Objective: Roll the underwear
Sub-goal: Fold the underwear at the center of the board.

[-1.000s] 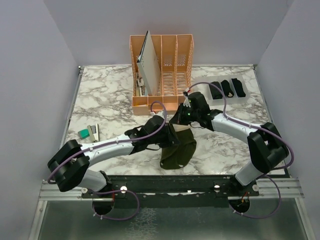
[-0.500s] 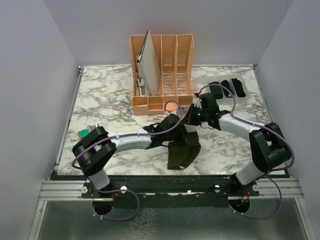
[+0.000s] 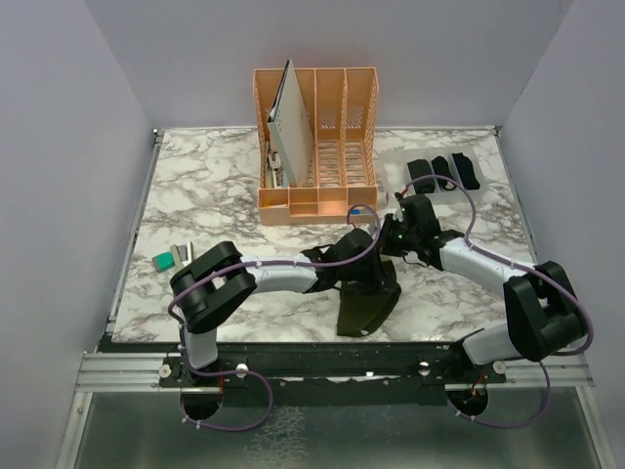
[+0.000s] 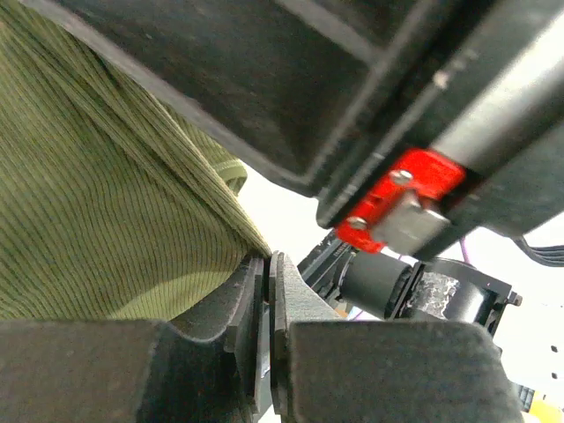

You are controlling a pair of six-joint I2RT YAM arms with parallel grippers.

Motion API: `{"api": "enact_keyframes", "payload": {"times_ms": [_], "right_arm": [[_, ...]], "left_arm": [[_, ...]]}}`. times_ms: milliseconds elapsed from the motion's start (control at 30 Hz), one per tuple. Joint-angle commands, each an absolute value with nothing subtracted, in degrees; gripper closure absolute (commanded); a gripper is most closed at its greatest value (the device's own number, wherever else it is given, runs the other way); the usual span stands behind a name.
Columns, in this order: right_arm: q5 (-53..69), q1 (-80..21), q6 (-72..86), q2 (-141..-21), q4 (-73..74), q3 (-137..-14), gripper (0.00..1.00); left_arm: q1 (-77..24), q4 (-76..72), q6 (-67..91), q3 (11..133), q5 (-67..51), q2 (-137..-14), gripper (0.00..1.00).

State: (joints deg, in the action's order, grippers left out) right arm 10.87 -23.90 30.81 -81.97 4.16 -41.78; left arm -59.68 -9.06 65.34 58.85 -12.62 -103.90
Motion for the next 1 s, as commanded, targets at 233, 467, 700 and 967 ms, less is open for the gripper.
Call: {"api": "enact_keyframes", "payload": {"times_ms": [233, 467, 700, 967], "right_arm": [[-1.5, -22.8, 29.9, -82.7, 4.5, -38.6, 0.94], [2.2, -21.2, 25.1, -86.5, 6.3, -44.1, 0.77], [3.3, -19.5, 25.6, -84.3, 9.9, -45.6, 0.66], [8.1, -19.4, 29.0, -75.2, 11.4, -41.1, 0.56]], "left_arm": [[-61.7, -10.9, 64.4, 61.1, -18.9, -107.9, 0.87], [-62.0, -10.5, 61.7, 62.5, -18.7, -107.5, 0.42], [-62.0, -7.8, 56.9, 60.4, -17.6, -99.9, 0.23], [-61.5, -3.4, 53.0, 54.4, -14.0, -91.0, 0.11]]}}
